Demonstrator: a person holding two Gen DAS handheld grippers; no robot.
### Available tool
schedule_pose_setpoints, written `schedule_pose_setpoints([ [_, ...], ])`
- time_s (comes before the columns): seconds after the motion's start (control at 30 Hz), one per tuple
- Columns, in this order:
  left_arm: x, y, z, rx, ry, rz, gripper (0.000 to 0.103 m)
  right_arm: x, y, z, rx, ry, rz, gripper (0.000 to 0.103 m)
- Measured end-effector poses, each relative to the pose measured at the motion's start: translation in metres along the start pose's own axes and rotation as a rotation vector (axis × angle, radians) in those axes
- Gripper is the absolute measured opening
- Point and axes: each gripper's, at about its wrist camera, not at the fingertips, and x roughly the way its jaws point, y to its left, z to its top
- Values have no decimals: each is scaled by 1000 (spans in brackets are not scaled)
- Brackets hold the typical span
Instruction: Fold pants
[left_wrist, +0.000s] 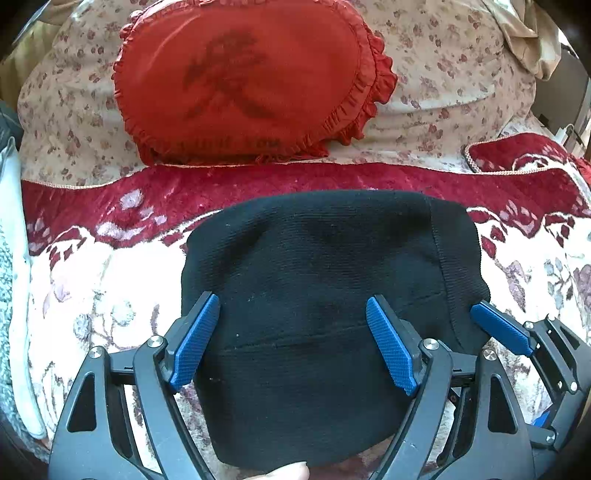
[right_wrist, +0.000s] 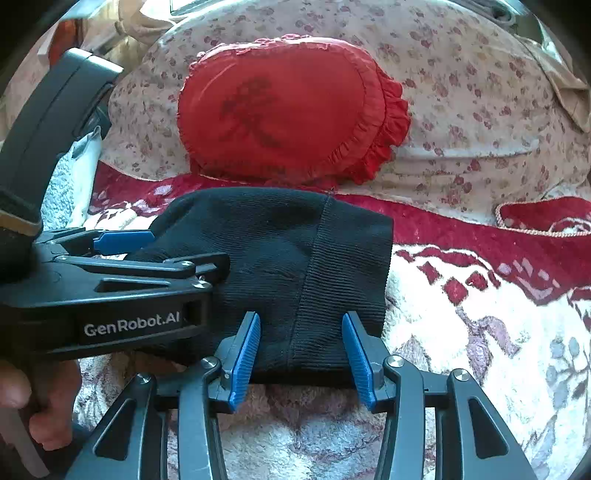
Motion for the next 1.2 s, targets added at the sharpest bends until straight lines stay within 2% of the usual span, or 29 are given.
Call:
schedule_pose_setpoints([
  [0.13,-3,0,-1,-8,2,0,82,-2,2,-3,-18,-29,-9,45],
  [0.27,-28,-4,-12,-43,-38,-82,82,-2,5,-3,-26,-42,-23,45],
  [0.33,-21,-11,-12,-10,-14,-50,82,-2,4,-2,-16,-43,-20,45],
  [0.37,-11,-12,-11,-7,29,-39,84,-2,4,-1,-11,-41,-18,45],
  [0.4,-5,-13,-11,-8,58,-27,95,-3,4,-1,-13,-41,-15,45],
  [0.43,0,-13,-11,-11,80,-21,101,-3,4,-1,-18,-41,-13,45],
  [0.53,1,-8,-11,-40,79,-43,102,-7,4,1,-31,-45,-16,45],
  [0.63,0,8,-12,-129,59,-112,102,-19,9,4,-51,-121,-37,43],
  [0.7,-1,9,-13,-153,62,-114,102,-21,11,6,-73,-150,-67,43],
  [0.73,0,6,-13,-144,67,-102,102,-16,10,6,-70,-127,-75,43],
  [0.77,0,3,-13,-130,68,-89,102,-5,6,4,-48,-68,-59,44],
  [0.8,0,-2,-13,-112,69,-73,102,1,0,1,-15,-52,-35,45],
  [0.93,2,-5,-14,-92,83,-53,102,0,-7,1,41,-59,-8,50],
  [1.03,3,-2,-15,-105,90,-67,102,3,-12,-2,79,-48,-15,61],
  [1.07,3,-1,-15,-110,91,-70,102,5,-17,-3,116,-35,6,64],
  [1.2,2,4,-16,-136,81,-92,102,7,-28,-3,199,-12,60,67],
])
